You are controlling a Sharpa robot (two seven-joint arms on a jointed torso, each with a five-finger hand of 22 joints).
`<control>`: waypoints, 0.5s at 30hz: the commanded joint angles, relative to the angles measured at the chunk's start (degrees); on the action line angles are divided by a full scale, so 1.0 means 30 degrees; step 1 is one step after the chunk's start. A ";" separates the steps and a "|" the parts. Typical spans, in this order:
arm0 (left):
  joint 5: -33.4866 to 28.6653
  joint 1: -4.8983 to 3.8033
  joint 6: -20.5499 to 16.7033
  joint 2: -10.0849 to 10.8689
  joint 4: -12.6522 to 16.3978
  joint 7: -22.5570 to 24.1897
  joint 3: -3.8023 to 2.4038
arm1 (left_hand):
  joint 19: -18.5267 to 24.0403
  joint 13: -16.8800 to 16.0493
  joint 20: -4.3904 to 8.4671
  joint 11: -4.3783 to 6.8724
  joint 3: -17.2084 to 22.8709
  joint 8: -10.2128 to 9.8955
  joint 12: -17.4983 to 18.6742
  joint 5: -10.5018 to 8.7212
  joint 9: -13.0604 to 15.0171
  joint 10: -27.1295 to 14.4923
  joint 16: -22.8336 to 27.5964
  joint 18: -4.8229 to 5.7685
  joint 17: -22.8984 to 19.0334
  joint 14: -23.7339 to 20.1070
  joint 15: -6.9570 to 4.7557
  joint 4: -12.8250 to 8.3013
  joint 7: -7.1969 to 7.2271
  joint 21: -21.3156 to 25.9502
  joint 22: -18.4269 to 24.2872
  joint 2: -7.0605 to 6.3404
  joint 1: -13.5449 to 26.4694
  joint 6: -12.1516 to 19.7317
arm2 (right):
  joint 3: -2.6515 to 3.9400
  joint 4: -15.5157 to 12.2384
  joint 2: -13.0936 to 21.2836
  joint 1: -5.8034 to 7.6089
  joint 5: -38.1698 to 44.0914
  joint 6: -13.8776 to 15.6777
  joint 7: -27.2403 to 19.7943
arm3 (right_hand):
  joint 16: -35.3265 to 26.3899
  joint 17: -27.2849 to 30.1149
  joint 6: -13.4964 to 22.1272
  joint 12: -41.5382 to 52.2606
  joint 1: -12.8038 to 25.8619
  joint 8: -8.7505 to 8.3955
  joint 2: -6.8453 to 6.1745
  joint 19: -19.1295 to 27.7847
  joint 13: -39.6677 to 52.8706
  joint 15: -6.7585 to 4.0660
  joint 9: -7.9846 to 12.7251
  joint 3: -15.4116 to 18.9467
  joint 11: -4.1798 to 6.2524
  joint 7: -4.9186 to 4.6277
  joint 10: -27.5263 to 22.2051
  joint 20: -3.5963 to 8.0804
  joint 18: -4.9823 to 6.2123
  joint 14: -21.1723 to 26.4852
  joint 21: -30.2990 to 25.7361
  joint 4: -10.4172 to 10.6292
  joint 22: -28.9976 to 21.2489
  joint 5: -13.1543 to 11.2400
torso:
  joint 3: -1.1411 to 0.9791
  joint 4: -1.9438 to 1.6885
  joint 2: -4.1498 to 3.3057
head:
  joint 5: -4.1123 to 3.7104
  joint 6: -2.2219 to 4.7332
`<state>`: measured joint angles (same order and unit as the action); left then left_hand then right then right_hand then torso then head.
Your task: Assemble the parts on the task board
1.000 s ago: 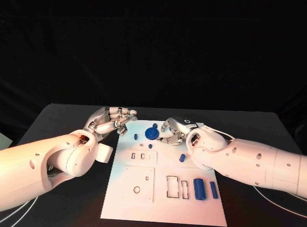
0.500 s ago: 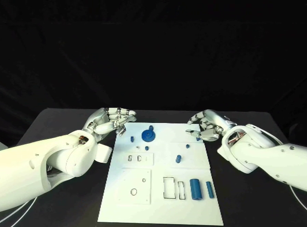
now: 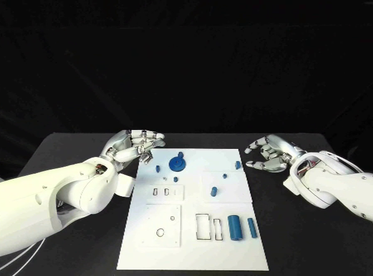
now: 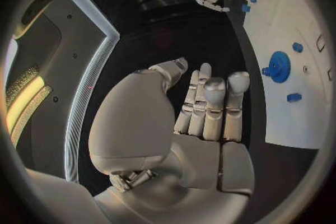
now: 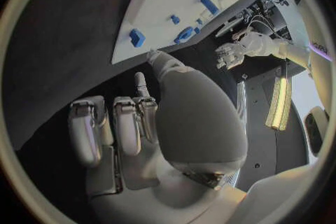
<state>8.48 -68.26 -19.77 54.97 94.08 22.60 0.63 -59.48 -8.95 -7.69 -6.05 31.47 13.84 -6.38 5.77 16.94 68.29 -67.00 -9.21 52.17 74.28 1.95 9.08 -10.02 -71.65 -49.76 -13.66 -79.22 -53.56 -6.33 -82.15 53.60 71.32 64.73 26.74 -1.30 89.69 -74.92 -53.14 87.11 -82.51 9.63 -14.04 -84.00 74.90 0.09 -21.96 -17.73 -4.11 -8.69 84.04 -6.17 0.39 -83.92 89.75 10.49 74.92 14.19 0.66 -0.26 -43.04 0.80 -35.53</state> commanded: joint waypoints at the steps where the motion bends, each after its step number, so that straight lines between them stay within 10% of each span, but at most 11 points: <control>1: -0.0025 -0.0007 0.0299 -0.0041 0.0001 0.0202 -0.0006 | -0.0003 -0.0019 -0.0063 0.0003 0.0013 -0.0090 -0.0131 -0.0071 0.0021 -0.0082 -0.0055 0.0369 0.0015 0.0127 -0.0001 -0.0085 -0.0019 -0.0066 -0.0016 0.0165 -0.0011 0.0142 | -0.0015 0.0402 -0.0342 -0.0162 0.0426 -0.0599 -0.0829 | 0.0103 -0.5027 0.0101 -0.0123 -0.0185 -0.0116 0.0029 -0.2000 0.4130 -0.0038 0.0020 -0.0057 0.0034 0.0001 0.1022 0.0040 -0.0130 -0.2027 0.0084 -0.0126 0.5027 0.0079 | 0.0003 -0.0061 -0.0043 | 0.0072 -0.0060; 15: -0.0014 -0.0003 0.0354 -0.0032 -0.0055 0.0186 -0.0004 | 0.0009 -0.0026 -0.0065 0.0004 0.0018 -0.0089 -0.0138 -0.0070 0.0029 -0.0090 -0.0044 0.0368 -0.0074 0.0111 0.0001 -0.0095 -0.0018 -0.0076 -0.0020 0.0166 -0.0007 0.0145 | -0.0021 0.1654 -0.1576 -0.0746 0.1260 -0.0383 0.0433 | 0.0103 -0.5027 0.0169 -0.0019 -0.0156 -0.0179 0.0037 -0.2000 0.4215 -0.0014 0.0054 -0.0108 -0.0009 -0.0070 0.1115 0.0034 -0.0130 -0.2027 0.0084 -0.0099 0.5027 0.0116 | -0.0120 -0.0095 -0.0125 | 0.0178 -0.0213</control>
<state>8.49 -68.24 -19.72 54.94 93.84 22.60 0.65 -59.48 -8.94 -7.69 -6.04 31.47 13.84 -6.52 5.77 16.94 68.29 -67.00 -9.20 52.11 74.26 1.95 9.08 -10.02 -71.64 -49.75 -13.66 -79.22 -53.56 -6.39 -77.44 49.01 69.15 66.80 26.28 -1.12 89.69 -74.91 -52.95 87.11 -82.51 9.31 -14.04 -84.00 74.93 0.09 -21.85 -17.88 -4.11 -8.88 84.03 -6.17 0.39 -83.92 89.75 10.34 74.91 14.22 0.34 -0.62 -43.45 1.33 -35.97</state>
